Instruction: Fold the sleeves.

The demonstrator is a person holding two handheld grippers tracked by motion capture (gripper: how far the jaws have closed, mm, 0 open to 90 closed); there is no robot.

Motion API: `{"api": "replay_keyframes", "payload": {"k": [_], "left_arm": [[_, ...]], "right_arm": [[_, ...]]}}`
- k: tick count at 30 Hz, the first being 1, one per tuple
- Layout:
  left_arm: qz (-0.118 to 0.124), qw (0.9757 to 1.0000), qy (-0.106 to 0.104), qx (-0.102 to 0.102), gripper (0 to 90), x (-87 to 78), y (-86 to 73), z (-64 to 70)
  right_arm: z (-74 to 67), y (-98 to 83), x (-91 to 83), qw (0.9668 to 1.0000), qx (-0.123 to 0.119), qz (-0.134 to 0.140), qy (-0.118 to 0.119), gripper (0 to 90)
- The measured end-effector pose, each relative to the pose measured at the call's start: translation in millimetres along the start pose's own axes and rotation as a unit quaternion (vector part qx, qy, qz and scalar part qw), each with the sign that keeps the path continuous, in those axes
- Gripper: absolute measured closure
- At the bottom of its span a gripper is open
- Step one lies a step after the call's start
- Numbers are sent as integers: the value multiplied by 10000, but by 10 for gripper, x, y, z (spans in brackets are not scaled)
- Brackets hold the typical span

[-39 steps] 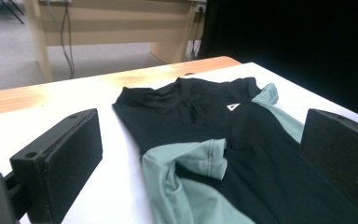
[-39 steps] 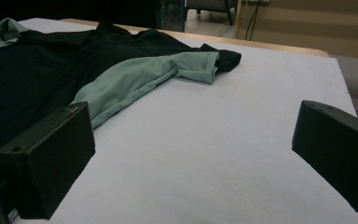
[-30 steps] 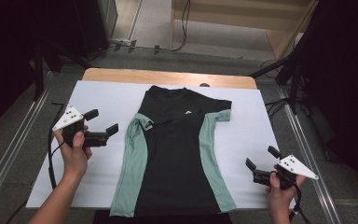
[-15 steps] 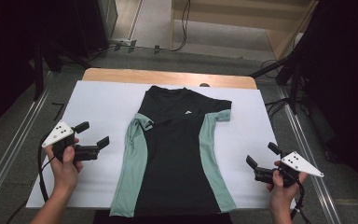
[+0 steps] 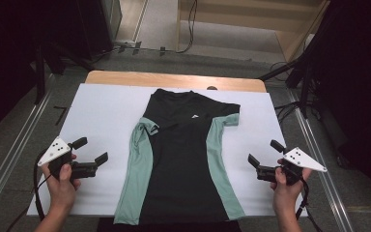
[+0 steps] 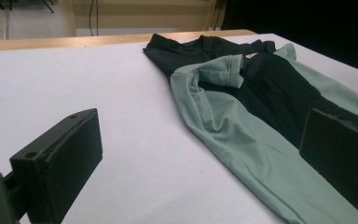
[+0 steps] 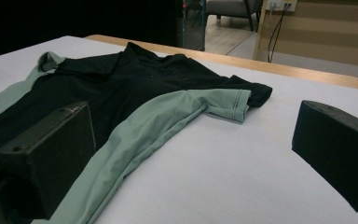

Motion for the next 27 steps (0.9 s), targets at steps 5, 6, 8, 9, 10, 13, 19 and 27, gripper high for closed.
{"api": "replay_keyframes", "payload": {"k": [5,6,8,9,10,13,19,27], "left_arm": [[-45,9999,133,-49,0,-67,-84,-32],[-32,9999,132,-98,0,-82,-104,-42],[-30,9998,133,-158,0,-117,-135,-63],[-15,9997,142,-178,0,-134,-145,-70],[-5,9997,145,-175,0,-148,-153,-77],[62,9996,175,-208,0,-174,-170,-90],[120,9995,174,-255,0,-156,-201,-95],[163,9996,126,-192,0,-153,-226,-79]], "right_arm": [[-24,54,41,10000,-1,18,50,0],[-25,64,50,10000,-7,39,56,0],[-30,76,67,10000,-10,16,85,0],[-33,79,79,10000,6,0,84,0],[-34,82,89,9999,-4,-18,104,0],[-36,96,123,9999,2,-40,111,0],[-44,168,187,9999,45,-10,144,0],[-58,300,263,9998,23,59,194,0]]}}
Point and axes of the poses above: each handheld gripper's, and its own axes: x roughly forward along the jaws, y roughly out of its top, z roughly to its right, the point moved 1 cm from there along x, roughly forward along the jaws, and after that the axes turned 3 degrees about -z, right-handed, at the moved point
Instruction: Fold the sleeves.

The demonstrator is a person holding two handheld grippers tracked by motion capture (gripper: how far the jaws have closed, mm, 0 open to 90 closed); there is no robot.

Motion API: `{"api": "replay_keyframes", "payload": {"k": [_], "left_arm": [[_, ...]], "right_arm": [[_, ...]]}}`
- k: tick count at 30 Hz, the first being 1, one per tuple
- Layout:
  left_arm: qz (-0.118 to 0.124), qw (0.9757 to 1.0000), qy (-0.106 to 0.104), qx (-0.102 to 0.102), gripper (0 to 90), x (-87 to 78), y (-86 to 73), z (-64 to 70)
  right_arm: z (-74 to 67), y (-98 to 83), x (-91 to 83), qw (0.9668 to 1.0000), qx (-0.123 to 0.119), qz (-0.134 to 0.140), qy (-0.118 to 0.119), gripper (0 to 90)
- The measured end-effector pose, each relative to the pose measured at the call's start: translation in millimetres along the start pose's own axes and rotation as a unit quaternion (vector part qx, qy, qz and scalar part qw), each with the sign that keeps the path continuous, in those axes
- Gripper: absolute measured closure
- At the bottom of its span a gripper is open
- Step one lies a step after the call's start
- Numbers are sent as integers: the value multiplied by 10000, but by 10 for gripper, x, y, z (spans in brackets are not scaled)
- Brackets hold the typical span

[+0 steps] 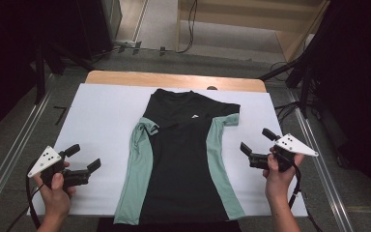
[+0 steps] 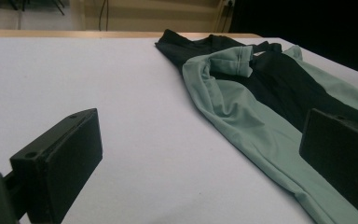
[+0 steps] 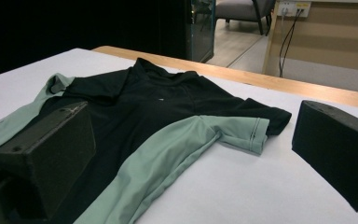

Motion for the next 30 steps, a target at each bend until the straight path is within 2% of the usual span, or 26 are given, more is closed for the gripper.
{"api": "replay_keyframes", "payload": {"k": [14,30], "left_arm": [[-31,10000,-17,49,0,15,-8,0],[-26,10000,-30,-18,0,15,-13,-7]], "right_arm": [[51,169,154,9999,-2,-122,-30,0],[111,345,433,9997,10,-261,19,0]]}}
Point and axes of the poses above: each handheld gripper's, and its own axes: x roughly forward along the jaws, y roughly out of its top, z roughly to its right, the point moved 1 cm from there along x, roughly forward along the jaws, and after that the axes turned 3 degrees about -z, right-handed, at the moved point
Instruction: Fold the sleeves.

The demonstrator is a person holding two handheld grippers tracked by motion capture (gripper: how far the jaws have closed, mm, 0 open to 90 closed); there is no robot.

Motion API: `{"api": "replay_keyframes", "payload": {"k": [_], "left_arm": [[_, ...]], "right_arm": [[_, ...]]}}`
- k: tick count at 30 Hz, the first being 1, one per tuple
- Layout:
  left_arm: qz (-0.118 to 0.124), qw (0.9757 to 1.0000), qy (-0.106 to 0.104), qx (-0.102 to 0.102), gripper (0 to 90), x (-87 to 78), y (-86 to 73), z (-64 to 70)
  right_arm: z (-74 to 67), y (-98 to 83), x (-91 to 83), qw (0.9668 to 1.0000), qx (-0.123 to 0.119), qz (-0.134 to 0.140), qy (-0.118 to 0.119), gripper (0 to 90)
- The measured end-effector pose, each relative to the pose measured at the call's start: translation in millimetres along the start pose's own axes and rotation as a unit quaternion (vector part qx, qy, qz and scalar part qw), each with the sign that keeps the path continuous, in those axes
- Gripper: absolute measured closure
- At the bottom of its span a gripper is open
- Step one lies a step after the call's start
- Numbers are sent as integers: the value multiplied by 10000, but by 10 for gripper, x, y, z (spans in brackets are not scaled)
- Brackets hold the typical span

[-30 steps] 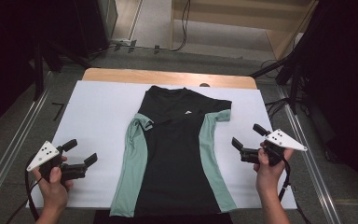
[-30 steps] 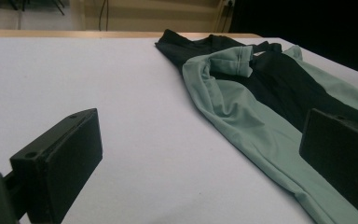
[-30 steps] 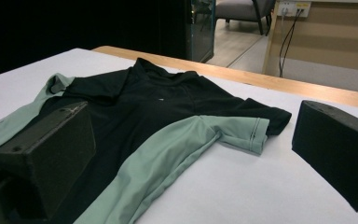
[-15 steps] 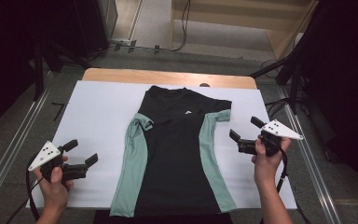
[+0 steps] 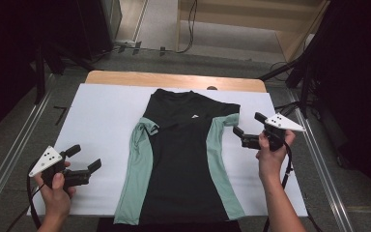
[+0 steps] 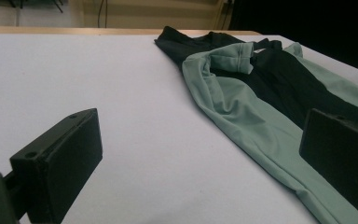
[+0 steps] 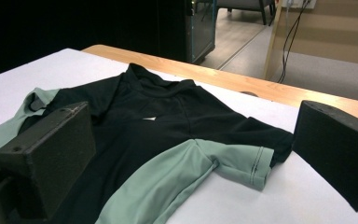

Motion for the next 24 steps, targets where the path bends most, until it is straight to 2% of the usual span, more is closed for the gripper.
{"api": "replay_keyframes", "payload": {"k": [12,24], "left_arm": [[4,10000,0,7,0,1,0,0],[5,10000,-21,19,0,2,-1,-4]], "right_arm": [[131,196,156,9999,132,-57,1,0],[312,298,378,9992,297,-238,-92,0]]}}
Point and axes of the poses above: each handheld gripper's, and its own axes: x roughly forward along the jaws, y roughly out of its top, z roughly to its right, the point moved 1 cm from there along x, roughly forward along the jaws, and after that the axes turned 3 degrees about -z, right-handed, at the moved point
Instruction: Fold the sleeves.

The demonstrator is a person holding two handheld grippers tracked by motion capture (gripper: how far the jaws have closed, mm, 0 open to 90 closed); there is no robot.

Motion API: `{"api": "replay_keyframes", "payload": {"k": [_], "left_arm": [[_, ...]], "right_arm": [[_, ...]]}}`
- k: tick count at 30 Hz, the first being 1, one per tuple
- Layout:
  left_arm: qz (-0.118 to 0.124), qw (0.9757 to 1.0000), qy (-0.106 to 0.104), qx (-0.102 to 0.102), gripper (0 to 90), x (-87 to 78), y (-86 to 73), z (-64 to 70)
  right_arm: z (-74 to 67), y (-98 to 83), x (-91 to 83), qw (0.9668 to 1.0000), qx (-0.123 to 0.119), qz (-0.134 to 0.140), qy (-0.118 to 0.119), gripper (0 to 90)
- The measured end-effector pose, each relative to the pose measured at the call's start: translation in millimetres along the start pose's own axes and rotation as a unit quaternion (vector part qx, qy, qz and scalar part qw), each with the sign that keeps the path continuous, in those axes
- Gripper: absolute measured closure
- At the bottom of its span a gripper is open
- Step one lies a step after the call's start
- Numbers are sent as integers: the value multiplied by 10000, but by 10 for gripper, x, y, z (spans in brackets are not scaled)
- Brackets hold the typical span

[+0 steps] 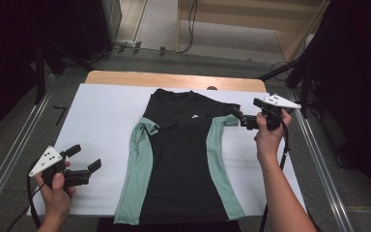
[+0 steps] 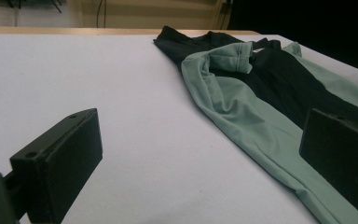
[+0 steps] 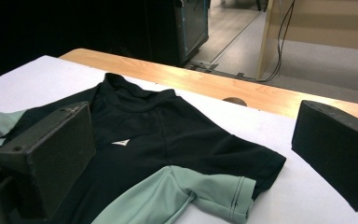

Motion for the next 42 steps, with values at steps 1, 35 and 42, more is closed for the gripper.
{"api": "replay_keyframes", "payload": {"k": [1,35,42], "left_arm": [[-2,10000,-1,2,0,0,0,-1],[-8,10000,-63,-13,0,1,-1,-7],[-1,10000,-75,-28,0,1,-1,-8]], "right_arm": [[12,8,18,10000,15,-7,-13,0],[525,-247,841,9823,897,-1476,-720,419],[545,-323,960,9764,968,-1718,-878,423]]}}
Point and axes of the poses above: each handheld gripper's, and its own axes: x roughly forward along the jaws, y roughly out of its top, z roughly to its right, the point moved 1 cm from there along x, roughly forward along the jaws, and after that the axes turned 3 degrees about -z, right-handed, at the moved point
